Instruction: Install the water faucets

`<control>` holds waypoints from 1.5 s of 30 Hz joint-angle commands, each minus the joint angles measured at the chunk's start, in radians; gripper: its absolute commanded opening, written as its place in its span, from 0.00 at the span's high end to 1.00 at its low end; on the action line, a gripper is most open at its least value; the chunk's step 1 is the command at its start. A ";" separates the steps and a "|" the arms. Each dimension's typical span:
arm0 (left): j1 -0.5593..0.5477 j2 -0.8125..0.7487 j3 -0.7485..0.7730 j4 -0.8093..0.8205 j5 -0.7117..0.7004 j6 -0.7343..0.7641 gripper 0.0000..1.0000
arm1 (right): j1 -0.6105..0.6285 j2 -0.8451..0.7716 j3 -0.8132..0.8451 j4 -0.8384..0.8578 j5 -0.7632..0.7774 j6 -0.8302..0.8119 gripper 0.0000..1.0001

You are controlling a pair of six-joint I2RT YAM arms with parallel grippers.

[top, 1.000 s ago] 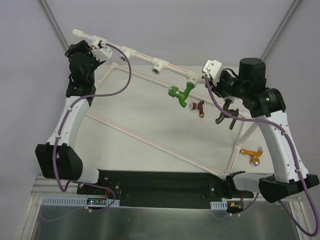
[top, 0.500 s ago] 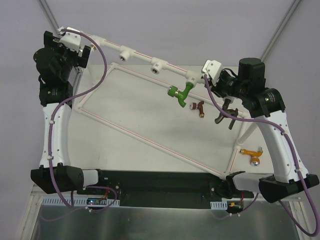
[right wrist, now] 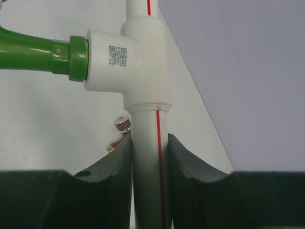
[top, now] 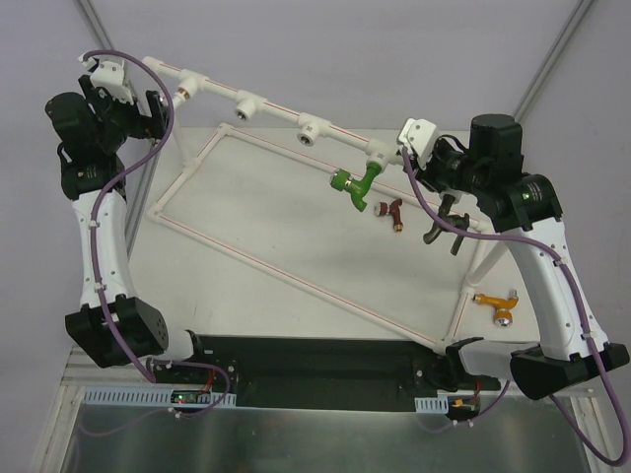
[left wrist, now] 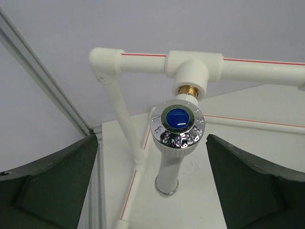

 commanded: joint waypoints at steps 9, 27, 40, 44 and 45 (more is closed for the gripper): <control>0.006 0.142 0.071 0.101 0.126 -0.012 0.12 | 0.016 -0.027 -0.002 0.010 -0.044 0.032 0.98; -0.108 0.167 0.069 0.095 0.050 0.280 1.00 | 0.018 -0.018 0.012 0.006 -0.076 0.037 0.98; -0.361 0.038 -0.148 0.131 -0.309 0.910 1.00 | 0.016 -0.010 0.013 0.010 -0.091 0.040 0.98; -0.407 0.018 -0.225 0.191 -0.390 1.054 1.00 | 0.019 -0.007 0.013 0.012 -0.094 0.042 0.98; -0.416 0.018 -0.234 0.205 -0.404 1.078 1.00 | 0.018 -0.007 0.013 0.012 -0.096 0.043 0.98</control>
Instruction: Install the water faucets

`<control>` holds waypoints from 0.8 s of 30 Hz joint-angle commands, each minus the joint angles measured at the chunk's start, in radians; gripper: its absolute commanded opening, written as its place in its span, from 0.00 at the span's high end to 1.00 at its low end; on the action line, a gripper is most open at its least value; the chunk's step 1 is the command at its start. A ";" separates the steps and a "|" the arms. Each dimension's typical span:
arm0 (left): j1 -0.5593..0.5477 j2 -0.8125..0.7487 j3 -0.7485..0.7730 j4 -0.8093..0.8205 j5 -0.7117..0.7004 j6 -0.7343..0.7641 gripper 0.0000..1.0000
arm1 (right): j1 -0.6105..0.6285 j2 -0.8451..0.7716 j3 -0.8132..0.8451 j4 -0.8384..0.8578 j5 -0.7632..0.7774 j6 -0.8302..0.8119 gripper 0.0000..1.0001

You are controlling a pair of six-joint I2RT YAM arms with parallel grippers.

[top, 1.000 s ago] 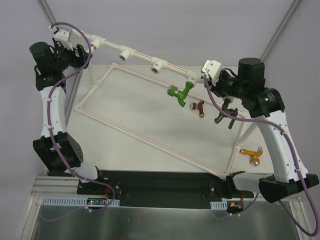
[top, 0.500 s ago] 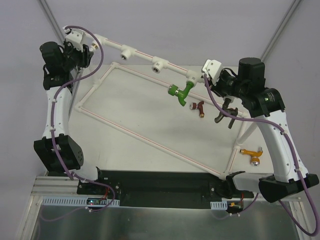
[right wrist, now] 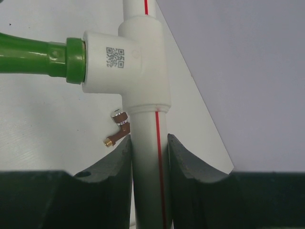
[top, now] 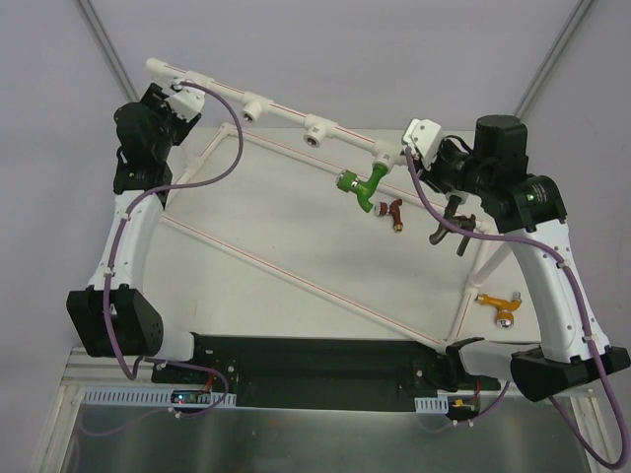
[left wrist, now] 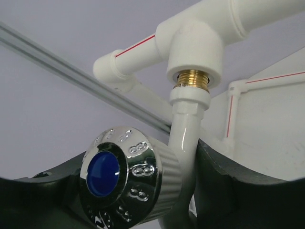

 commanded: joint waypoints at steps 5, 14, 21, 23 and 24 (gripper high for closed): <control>-0.184 -0.045 -0.142 0.145 -0.087 0.591 1.00 | 0.034 -0.004 0.013 0.028 -0.109 0.055 0.98; -0.168 -0.090 -0.046 0.120 -0.087 0.266 0.46 | 0.034 -0.015 0.007 0.028 -0.074 0.049 0.98; -0.144 -0.187 -0.060 0.120 -0.079 0.027 0.01 | 0.033 -0.009 0.013 0.036 -0.056 0.050 0.98; -0.136 -0.222 -0.061 0.111 -0.084 -0.045 0.01 | 0.031 -0.006 0.016 0.038 -0.051 0.053 0.98; -0.133 -0.235 -0.061 0.106 -0.090 -0.070 0.01 | 0.030 -0.006 0.017 0.041 -0.050 0.056 0.98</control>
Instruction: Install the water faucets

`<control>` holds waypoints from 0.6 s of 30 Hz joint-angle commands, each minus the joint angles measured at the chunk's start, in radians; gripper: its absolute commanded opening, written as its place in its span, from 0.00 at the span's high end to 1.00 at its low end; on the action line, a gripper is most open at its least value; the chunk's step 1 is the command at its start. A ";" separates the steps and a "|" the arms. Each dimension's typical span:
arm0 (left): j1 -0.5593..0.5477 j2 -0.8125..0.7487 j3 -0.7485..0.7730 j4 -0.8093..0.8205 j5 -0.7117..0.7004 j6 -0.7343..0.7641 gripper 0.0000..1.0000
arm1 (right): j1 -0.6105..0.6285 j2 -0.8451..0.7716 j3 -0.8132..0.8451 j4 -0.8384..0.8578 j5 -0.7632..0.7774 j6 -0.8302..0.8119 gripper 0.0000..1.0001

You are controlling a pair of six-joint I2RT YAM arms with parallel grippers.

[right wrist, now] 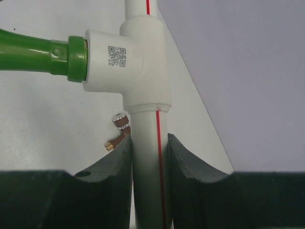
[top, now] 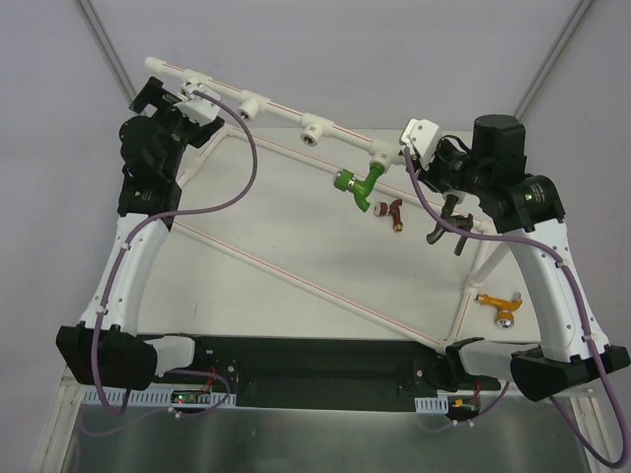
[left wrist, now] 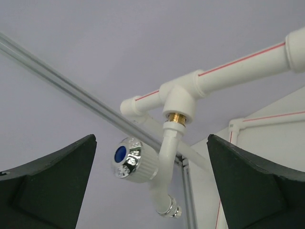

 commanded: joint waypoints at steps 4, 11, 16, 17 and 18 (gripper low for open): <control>0.011 -0.161 0.018 -0.037 0.012 -0.287 0.01 | 0.021 0.006 0.028 0.045 -0.038 0.074 0.98; 0.011 -0.319 -0.014 -0.092 -0.094 -0.482 0.01 | 0.013 0.037 0.062 0.082 0.002 0.097 0.98; 0.012 -0.368 -0.013 -0.183 -0.305 -0.586 0.01 | 0.013 0.064 0.085 0.119 0.040 0.111 0.98; 0.014 -0.375 -0.014 -0.198 -0.356 -0.599 0.01 | 0.010 0.072 0.093 0.123 0.048 0.111 0.98; 0.025 -0.378 -0.016 -0.220 -0.385 -0.609 0.01 | 0.007 0.078 0.099 0.125 0.057 0.106 0.98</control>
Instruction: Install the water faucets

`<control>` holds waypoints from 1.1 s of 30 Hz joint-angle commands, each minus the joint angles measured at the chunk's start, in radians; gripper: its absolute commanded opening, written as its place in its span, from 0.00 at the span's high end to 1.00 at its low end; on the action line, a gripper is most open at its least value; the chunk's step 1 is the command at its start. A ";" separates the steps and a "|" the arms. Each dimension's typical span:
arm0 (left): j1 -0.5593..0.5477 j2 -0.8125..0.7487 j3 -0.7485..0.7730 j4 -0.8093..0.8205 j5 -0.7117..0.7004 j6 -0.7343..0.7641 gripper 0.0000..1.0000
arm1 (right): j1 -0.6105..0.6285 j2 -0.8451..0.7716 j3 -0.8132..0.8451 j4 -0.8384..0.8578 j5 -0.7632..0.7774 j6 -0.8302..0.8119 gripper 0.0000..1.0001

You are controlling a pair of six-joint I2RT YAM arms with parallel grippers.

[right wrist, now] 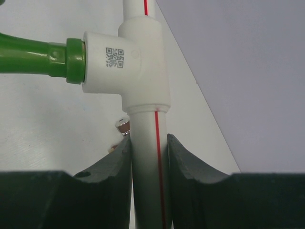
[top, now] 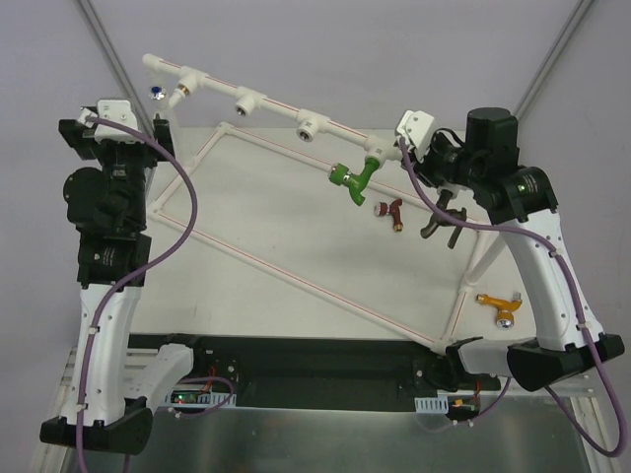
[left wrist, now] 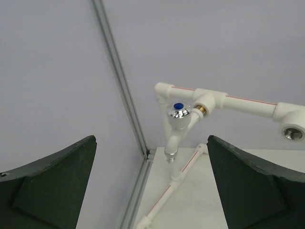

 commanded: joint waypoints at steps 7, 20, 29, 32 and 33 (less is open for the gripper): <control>0.141 -0.118 -0.072 -0.188 -0.201 -0.328 0.01 | -0.029 0.091 0.128 0.177 0.115 0.074 0.98; 0.144 -0.298 -0.051 -0.201 -0.175 -0.259 0.01 | -0.043 -0.009 0.063 0.380 0.184 0.237 0.21; 0.144 -0.361 -0.060 -0.130 -0.126 -0.237 0.01 | -0.043 -0.162 -0.070 0.504 0.231 0.298 0.00; 0.144 -0.384 -0.083 -0.083 -0.115 -0.237 0.01 | -0.043 -0.208 -0.119 0.542 0.283 0.313 0.04; 0.144 -0.395 -0.097 -0.059 -0.111 -0.228 0.01 | -0.043 -0.225 -0.130 0.553 0.303 0.316 0.04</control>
